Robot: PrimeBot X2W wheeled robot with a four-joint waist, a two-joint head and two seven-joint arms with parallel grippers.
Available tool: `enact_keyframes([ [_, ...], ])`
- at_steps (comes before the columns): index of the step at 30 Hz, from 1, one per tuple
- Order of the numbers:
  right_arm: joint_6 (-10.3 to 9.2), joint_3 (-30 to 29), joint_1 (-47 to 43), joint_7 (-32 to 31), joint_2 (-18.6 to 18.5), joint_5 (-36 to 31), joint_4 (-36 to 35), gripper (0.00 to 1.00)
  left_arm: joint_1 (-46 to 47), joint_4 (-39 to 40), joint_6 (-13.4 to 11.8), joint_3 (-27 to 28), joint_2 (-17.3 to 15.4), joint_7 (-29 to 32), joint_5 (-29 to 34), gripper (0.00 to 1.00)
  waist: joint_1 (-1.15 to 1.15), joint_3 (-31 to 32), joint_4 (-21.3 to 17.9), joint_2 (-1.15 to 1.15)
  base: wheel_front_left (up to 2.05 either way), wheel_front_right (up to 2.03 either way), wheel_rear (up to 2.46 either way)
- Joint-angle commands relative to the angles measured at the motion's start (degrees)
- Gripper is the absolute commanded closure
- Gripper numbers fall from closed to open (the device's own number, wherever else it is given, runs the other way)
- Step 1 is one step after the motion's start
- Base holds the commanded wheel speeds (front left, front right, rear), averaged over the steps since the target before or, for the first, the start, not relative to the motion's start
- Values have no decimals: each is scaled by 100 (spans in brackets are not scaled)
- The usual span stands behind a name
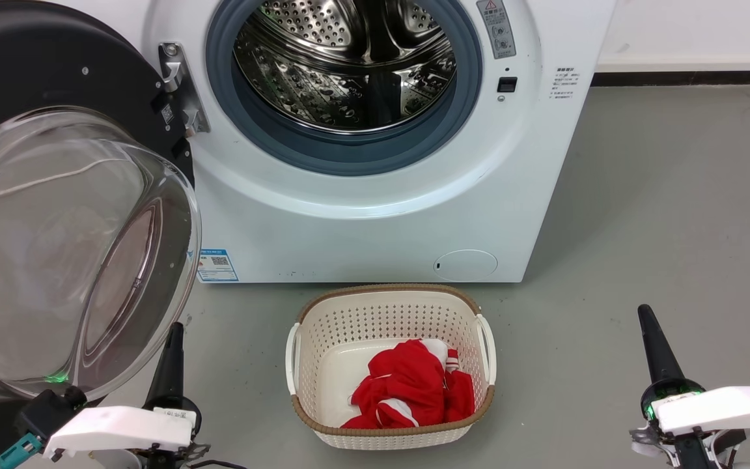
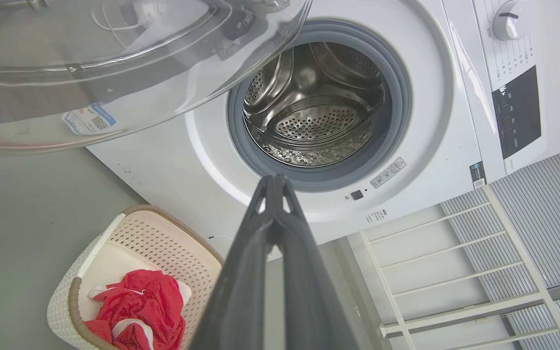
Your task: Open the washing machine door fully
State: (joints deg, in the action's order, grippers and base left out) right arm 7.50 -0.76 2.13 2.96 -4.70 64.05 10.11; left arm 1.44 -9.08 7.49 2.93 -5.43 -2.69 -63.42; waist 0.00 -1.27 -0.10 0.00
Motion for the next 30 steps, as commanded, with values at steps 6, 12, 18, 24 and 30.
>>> enact_keyframes([
  [6, 0, -52, 144, -106, -34, 469, 25, 100, 178, -39, 0, 45, 1, 110, -457, 100, 0, 11, 1, 0, 0, 0, 0],
  [12, -1, -90, 183, -191, -31, 814, 72, 100, 211, -98, 0, 60, 17, 206, -803, 100, 0, 22, 2, 0, 0, 0, 0],
  [18, -1, -119, 206, -259, -28, 1091, 112, 100, 258, -145, 0, 74, 29, 270, -1074, 100, 0, 30, 3, 0, 0, 0, 0],
  [24, -1, -153, 247, -346, -23, 1396, 157, 100, 302, -200, 0, 93, 47, 355, -1382, 100, 0, 41, 4, 0, 0, 0, 0],
  [30, -1, -188, 292, -414, -16, 1687, 198, 100, 328, -258, 0, 115, 65, 438, -1680, 100, 0, 51, 5, 0, 0, 0, 0],
])
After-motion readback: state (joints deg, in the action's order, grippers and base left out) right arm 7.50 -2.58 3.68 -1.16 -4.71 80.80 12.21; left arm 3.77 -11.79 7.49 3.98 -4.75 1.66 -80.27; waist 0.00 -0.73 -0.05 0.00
